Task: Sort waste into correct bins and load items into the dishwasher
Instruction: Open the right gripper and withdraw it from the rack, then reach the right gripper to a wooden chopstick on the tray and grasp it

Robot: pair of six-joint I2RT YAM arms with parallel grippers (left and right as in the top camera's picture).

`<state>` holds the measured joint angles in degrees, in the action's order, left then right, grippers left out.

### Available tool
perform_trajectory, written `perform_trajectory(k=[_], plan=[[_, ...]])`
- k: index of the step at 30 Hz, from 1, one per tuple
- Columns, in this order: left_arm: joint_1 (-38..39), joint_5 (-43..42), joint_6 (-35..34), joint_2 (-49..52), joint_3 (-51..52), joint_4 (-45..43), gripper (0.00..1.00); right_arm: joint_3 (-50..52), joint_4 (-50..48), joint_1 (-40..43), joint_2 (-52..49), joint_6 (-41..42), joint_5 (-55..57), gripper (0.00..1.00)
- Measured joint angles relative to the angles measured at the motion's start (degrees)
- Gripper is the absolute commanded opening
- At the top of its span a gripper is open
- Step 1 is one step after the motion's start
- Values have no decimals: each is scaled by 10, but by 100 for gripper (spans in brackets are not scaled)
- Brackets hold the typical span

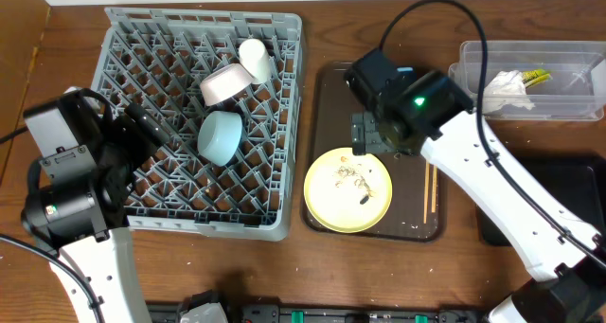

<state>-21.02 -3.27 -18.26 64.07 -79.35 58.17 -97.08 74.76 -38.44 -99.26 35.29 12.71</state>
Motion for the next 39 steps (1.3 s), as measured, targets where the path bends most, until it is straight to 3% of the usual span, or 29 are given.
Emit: perform_trajectory(k=[6,8,9,13,20,23,29,39], plan=[[0,0,0,0,0,0,95,105,-71,28,-3,3,9,95],[0,0,0,0,0,0,95,123,-77,55,-3,6,9,84],[0,0,0,0,0,0,95,129,-83,69,-3,10,8,69],[0,0,0,0,0,0,95,157,-150,133,-2,3,-19,48],[0,0,0,0,0,0,95,228,-238,181,-3,-25,-75,24],[0,0,0,0,0,0,95,271,-288,186,-3,-30,-87,25],[0,0,0,0,0,0,95,307,-334,186,-7,-24,-76,39],[0,0,0,0,0,0,95,308,-363,186,-59,-35,-58,35]])
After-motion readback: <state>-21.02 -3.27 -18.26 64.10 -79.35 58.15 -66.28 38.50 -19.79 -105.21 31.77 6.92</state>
